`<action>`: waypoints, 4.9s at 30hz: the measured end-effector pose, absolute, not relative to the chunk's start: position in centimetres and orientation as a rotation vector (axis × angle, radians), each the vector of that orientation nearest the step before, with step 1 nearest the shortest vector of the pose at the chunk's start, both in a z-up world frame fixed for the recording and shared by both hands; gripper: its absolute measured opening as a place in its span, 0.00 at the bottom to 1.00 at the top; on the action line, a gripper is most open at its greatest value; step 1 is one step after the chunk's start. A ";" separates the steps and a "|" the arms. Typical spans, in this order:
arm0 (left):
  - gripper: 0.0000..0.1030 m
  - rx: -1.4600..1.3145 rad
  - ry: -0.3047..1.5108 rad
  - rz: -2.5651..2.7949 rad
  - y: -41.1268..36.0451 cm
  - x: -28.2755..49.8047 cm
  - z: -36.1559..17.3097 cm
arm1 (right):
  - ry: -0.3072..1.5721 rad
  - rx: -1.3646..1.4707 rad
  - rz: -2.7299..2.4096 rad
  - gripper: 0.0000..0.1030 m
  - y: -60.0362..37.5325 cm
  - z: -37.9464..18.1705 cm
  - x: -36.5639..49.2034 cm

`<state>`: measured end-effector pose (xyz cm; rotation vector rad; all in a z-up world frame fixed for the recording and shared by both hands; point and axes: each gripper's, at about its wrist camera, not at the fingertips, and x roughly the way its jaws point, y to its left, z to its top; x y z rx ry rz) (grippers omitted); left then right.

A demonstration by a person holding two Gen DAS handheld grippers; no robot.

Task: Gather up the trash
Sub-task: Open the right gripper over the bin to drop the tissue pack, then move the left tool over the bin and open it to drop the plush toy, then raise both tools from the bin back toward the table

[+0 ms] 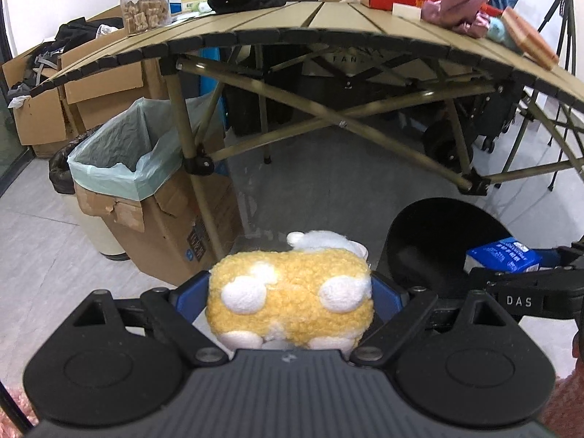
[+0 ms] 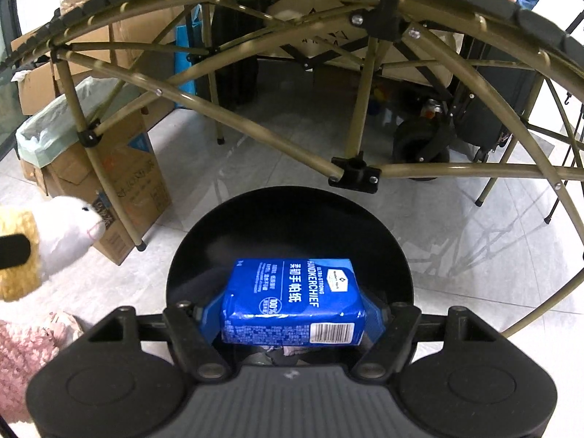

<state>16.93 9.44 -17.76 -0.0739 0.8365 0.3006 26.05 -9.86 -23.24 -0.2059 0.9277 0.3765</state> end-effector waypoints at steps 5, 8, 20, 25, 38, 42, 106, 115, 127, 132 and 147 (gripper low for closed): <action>0.88 -0.065 0.847 0.304 9.3 17.2 -18.3 | 0.918 -0.219 0.372 0.70 -9.7 -23.8 26.3; 0.88 -0.061 0.849 0.307 9.3 17.4 -18.4 | 0.910 -0.224 0.378 0.70 -9.8 -23.9 26.4; 0.88 -0.057 0.851 0.311 9.3 17.6 -18.5 | 0.910 -0.194 0.366 0.82 -10.4 -24.1 26.8; 0.88 -0.056 0.852 0.309 9.2 17.7 -18.5 | 0.888 -0.208 0.355 1.00 -10.2 -24.0 26.8; 0.88 -0.053 0.844 0.302 9.1 17.7 -18.5 | 0.893 -0.237 0.339 1.00 -10.0 -24.1 26.8; 0.88 -0.048 0.839 0.292 8.7 17.9 -18.4 | 0.892 -0.238 0.327 1.00 -10.2 -24.1 26.7; 0.88 0.064 0.864 0.066 -5.3 26.1 -20.8 | 0.865 0.069 0.037 1.00 -23.7 -19.1 27.7; 0.97 0.036 0.906 0.082 -5.7 26.9 -21.2 | 0.855 0.065 0.020 1.00 -24.3 -19.0 27.4; 1.00 0.001 0.940 0.101 -4.8 26.9 -21.2 | 0.860 0.055 0.026 1.00 -23.7 -19.2 27.6; 1.00 -0.010 0.942 0.104 -4.8 26.8 -21.0 | 0.860 0.053 0.027 1.00 -23.6 -19.2 27.6; 1.00 -0.069 0.810 0.187 -2.5 25.3 -17.3 | 0.780 0.026 0.071 1.00 -23.1 -17.3 26.4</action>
